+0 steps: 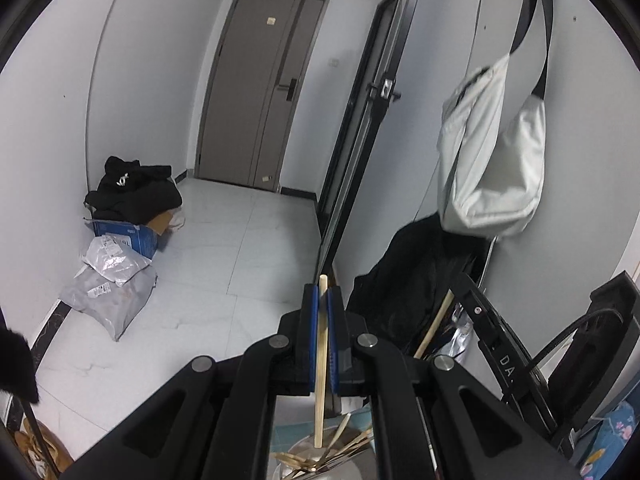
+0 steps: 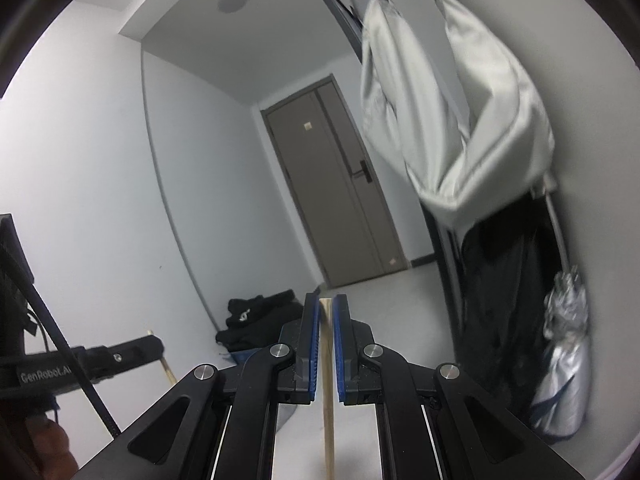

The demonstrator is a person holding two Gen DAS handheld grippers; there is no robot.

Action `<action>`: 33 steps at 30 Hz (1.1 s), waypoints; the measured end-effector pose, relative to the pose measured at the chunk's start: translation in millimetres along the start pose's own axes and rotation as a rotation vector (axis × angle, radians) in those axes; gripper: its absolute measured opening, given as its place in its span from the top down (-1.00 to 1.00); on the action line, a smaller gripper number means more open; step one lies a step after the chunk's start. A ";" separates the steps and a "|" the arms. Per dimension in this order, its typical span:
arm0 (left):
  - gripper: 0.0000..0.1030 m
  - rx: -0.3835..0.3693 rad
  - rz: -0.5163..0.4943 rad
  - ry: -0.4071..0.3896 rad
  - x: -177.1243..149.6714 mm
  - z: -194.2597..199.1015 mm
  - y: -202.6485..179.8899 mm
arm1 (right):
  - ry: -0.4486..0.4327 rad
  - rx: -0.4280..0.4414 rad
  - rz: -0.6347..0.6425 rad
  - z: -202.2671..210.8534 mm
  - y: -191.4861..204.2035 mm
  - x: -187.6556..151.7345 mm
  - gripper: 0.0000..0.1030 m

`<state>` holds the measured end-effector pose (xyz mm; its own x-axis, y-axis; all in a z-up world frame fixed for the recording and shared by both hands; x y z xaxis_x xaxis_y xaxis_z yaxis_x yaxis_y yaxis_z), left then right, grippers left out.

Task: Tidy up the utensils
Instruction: 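Open both grippers to drop the chopsticks into the holder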

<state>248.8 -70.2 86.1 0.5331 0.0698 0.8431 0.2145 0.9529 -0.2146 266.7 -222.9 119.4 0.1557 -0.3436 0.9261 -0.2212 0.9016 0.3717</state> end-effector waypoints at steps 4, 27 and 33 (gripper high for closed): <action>0.97 0.003 -0.029 0.010 -8.0 -5.8 -0.7 | 0.024 -0.007 -0.017 -5.2 -9.0 -22.6 0.88; 0.97 -0.079 -0.159 0.078 -55.4 -9.6 -16.6 | 0.242 0.153 0.217 19.4 22.8 -90.0 0.88; 0.97 -0.100 -0.169 0.164 -75.7 -11.2 -20.8 | 0.348 0.170 0.247 19.9 30.1 -118.4 0.88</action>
Point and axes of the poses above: each gripper's, at about its wrist camera, not at the fingertips, and z roughly against the way its jaws point, y to its left, x to its top, the point moved 9 cm from there along -z, roughly the way its jaws point, and after that the axes turned 8 degrees about x, right-handed, at the moved point
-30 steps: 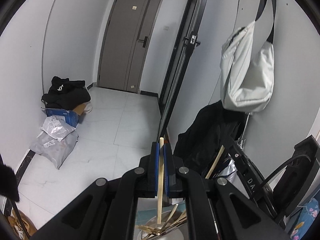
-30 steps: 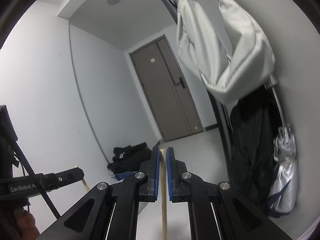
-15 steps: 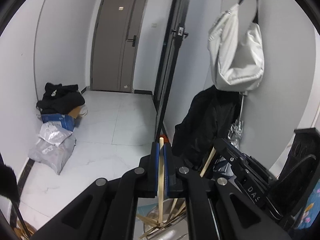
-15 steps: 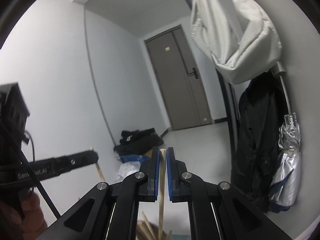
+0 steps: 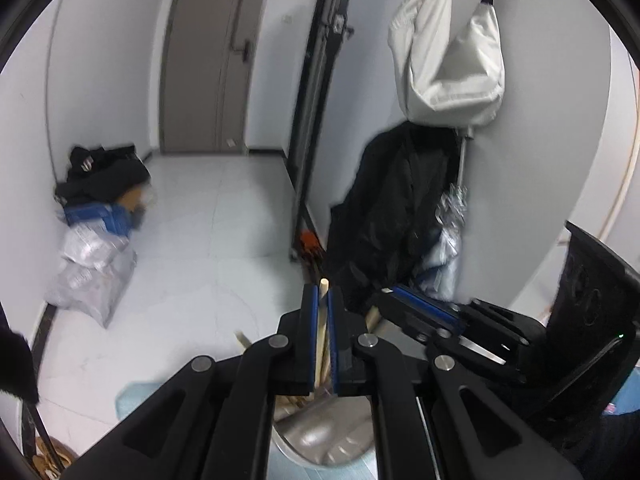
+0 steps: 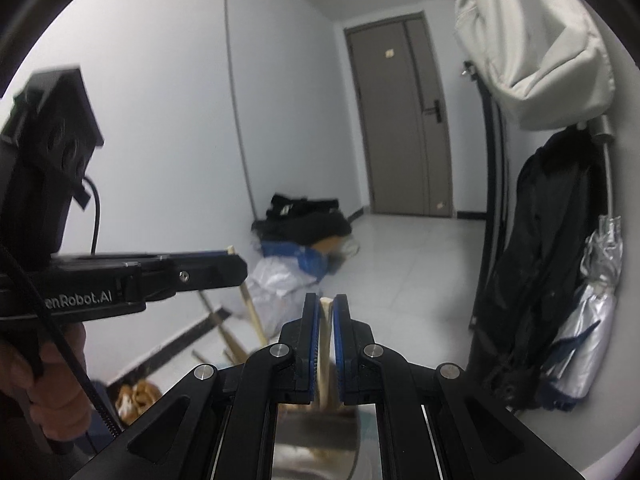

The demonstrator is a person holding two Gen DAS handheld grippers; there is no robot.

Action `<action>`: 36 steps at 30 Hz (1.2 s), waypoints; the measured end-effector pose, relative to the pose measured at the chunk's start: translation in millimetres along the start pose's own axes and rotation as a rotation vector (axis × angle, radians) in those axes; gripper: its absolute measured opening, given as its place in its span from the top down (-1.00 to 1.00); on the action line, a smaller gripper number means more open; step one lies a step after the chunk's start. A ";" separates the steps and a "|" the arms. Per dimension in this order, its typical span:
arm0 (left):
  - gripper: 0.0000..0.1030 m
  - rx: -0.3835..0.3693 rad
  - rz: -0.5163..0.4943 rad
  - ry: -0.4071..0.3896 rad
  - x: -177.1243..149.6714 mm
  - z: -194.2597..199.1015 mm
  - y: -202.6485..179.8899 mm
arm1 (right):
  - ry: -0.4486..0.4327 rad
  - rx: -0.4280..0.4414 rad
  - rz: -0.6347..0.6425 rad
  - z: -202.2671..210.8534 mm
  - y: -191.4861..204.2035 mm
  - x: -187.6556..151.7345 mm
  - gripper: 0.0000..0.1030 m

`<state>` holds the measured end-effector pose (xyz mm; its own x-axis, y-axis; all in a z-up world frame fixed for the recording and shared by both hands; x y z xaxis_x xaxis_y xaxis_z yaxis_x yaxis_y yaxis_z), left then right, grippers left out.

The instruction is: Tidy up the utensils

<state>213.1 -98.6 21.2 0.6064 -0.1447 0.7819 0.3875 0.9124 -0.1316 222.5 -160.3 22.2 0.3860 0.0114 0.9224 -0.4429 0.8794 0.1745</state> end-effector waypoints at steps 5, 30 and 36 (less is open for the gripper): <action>0.96 0.034 0.006 0.055 -14.4 -2.8 1.4 | 0.087 -0.001 -0.014 -9.5 4.7 -15.6 0.83; -0.78 0.284 0.211 -0.258 -10.6 147.1 7.9 | -0.161 -0.099 -0.063 156.9 62.1 8.3 -0.53; -0.92 0.319 0.227 -0.310 -24.4 175.2 6.9 | -0.215 -0.102 -0.040 181.6 87.3 6.8 -0.67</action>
Point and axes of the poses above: each gripper's, at about its wrist camera, not at the fingertips, and z roughly against the way its jaws point, y to its left, x to its top, the point moved 9 cm from there along -z, roughly the way its jaws point, and after that the axes turned 8 degrees about x, right-handed, at the moved point
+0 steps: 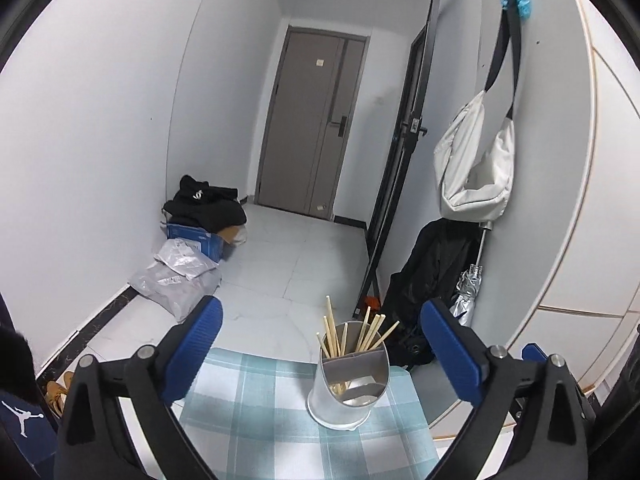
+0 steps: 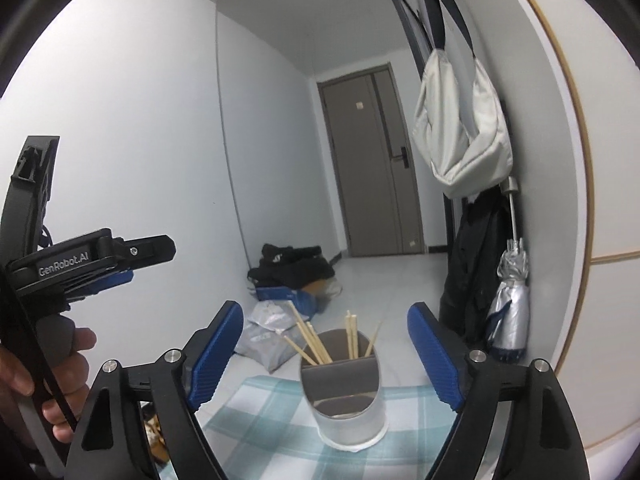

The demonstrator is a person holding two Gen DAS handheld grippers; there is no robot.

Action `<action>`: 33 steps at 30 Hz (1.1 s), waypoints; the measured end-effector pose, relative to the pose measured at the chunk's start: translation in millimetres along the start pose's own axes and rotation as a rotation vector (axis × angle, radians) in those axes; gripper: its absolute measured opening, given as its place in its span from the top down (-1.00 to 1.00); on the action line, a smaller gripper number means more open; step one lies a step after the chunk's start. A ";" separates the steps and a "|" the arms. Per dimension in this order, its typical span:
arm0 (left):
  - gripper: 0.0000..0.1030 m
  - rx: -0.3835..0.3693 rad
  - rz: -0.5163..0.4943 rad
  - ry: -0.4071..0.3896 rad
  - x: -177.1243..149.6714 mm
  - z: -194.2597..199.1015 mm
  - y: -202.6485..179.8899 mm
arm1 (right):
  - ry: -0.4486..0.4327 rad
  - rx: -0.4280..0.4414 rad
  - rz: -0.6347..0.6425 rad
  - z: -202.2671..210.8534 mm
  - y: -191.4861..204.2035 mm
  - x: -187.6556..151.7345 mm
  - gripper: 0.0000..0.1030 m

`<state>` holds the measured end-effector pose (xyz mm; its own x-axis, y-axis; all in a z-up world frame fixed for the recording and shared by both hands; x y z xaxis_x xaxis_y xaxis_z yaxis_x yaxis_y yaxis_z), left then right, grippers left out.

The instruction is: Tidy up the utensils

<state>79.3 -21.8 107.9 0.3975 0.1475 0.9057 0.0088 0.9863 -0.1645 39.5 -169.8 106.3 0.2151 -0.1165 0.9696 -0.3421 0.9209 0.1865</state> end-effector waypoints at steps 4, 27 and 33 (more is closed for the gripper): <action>-0.98 0.015 -0.003 -0.035 -0.6 21.0 5.6 | -0.011 0.001 0.010 11.1 9.9 -3.4 -0.70; -0.98 0.147 -0.071 -0.066 -66.1 10.5 17.8 | -0.011 -0.090 0.007 41.3 7.1 -55.6 -0.87; -0.98 0.146 -0.089 -0.053 -74.5 -5.3 16.1 | 0.007 -0.122 0.018 30.9 -2.1 -63.1 -0.87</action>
Point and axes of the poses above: each gripper's, at about its wrist camera, not at the fingertips, and z roughly against the way its jaws point, y to its left, x to its top, the point moved 9 cm from there along -z, roughly the way its jaws point, and after that the axes turned 8 degrees about x, right-handed, at the moved point
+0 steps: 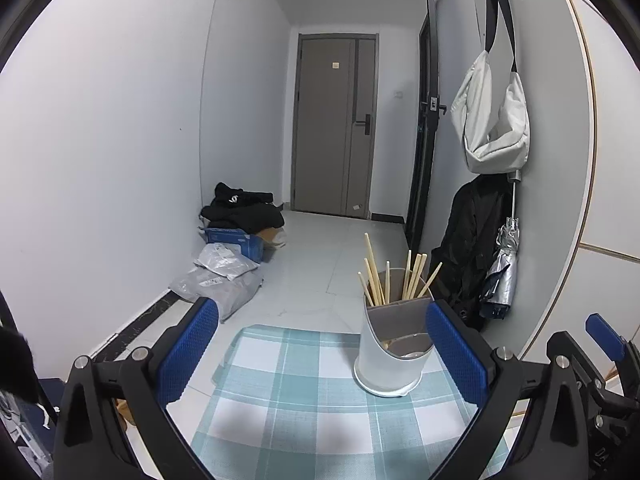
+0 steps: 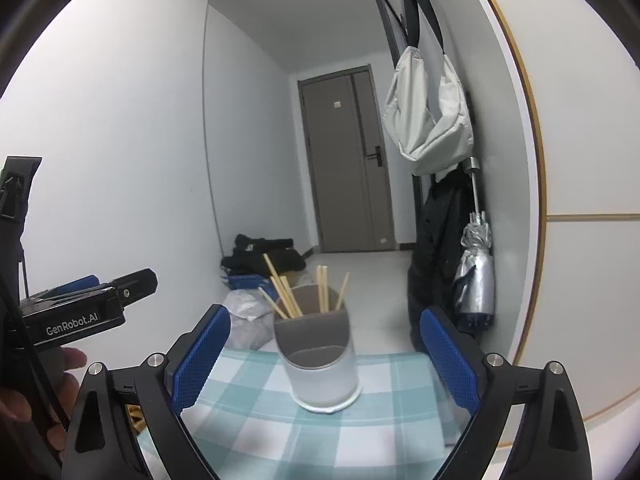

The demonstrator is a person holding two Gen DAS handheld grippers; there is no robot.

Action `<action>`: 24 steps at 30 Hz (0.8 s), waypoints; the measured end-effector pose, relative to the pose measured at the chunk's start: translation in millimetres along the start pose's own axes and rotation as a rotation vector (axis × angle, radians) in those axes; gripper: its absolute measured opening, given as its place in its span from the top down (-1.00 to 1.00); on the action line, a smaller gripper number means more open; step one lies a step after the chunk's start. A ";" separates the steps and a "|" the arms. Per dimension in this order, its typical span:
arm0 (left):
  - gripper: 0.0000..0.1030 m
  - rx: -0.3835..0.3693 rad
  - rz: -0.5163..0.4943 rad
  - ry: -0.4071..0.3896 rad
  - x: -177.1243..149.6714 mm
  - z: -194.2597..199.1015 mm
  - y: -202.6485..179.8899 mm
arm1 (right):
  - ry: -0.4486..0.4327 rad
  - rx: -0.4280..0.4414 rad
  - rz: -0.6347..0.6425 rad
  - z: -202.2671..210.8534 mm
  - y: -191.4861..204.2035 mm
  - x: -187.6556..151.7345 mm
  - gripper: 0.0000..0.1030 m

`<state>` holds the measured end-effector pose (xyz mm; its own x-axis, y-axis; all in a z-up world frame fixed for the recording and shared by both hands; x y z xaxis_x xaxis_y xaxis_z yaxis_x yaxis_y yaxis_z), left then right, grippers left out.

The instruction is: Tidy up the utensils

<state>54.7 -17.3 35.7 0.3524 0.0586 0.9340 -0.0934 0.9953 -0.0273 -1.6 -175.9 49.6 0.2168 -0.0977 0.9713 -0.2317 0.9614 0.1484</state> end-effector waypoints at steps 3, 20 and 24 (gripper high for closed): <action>-0.98 0.000 -0.011 0.013 -6.2 -8.3 0.0 | 0.005 -0.017 -0.002 -5.5 -4.8 -4.6 -0.92; -0.98 0.040 -0.026 0.076 -22.8 -28.5 9.0 | 0.035 -0.049 -0.021 -28.0 -10.6 -15.6 -1.00; -0.98 0.036 -0.024 0.074 -21.2 -28.2 8.1 | 0.041 -0.055 -0.013 -27.3 -10.4 -17.3 -1.00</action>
<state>72.7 -8.3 5.7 0.4225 0.0421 0.9054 -0.1174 0.9931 0.0086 22.9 -177.1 26.2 0.2579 -0.1006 0.9609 -0.1762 0.9730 0.1492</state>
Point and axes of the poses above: each gripper's, at about its wrist camera, not at the fingertips, and z roughly against the way its jaws point, y to its left, x to its top, the point moved 9 cm from there along -z, roughly the way its jaws point, and after that the axes turned 8 degrees about x, right-handed, at the moved point
